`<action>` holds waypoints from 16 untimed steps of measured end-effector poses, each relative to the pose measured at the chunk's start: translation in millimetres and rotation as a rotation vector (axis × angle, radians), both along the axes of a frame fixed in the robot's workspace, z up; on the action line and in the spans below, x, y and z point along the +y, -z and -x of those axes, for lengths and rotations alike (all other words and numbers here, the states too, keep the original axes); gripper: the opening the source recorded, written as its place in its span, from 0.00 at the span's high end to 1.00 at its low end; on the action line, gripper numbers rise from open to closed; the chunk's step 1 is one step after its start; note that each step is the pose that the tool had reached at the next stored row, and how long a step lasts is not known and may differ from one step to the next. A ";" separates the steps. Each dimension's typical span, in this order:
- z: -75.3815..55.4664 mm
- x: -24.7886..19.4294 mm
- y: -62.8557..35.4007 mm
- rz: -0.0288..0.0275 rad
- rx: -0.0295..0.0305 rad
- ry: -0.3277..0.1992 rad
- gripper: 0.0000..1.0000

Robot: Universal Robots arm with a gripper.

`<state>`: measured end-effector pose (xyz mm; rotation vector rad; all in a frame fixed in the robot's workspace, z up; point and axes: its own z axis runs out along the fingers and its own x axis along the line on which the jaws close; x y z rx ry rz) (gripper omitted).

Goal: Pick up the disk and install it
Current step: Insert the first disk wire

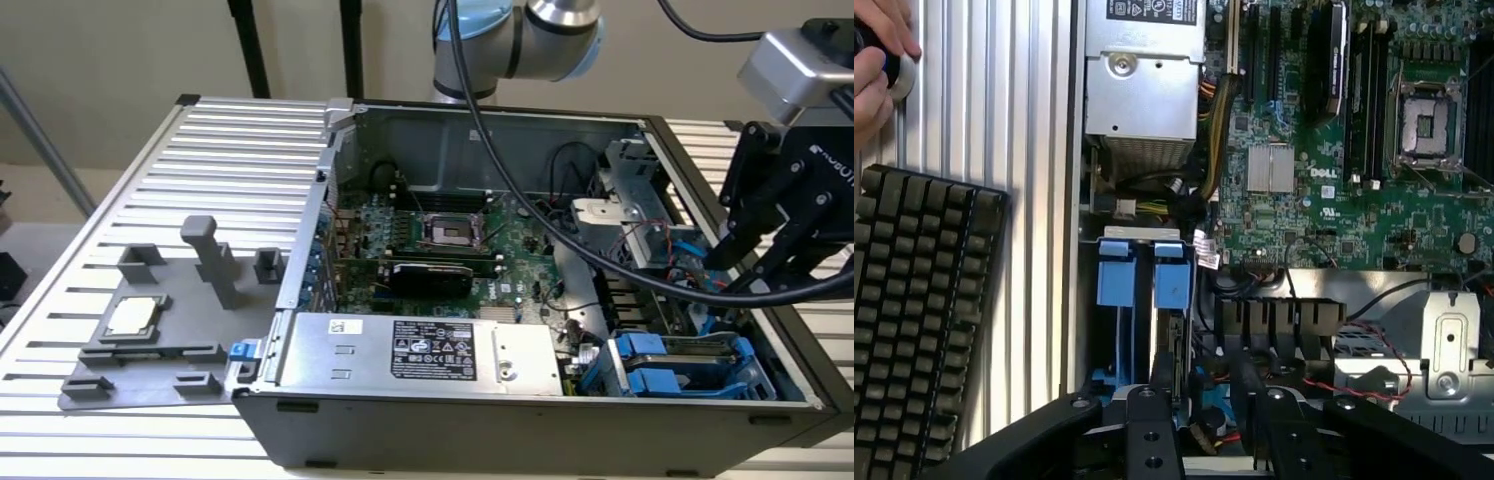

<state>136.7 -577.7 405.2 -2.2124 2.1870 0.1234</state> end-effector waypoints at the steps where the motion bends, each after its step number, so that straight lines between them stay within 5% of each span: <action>1: -2.9 1.8 1.7 0.0007 0.0000 0.000 0.63; 6: -9.0 9.6 8.2 0.0106 0.0000 0.002 0.63; 16: -9.8 22.0 18.1 0.0548 0.0000 0.011 0.63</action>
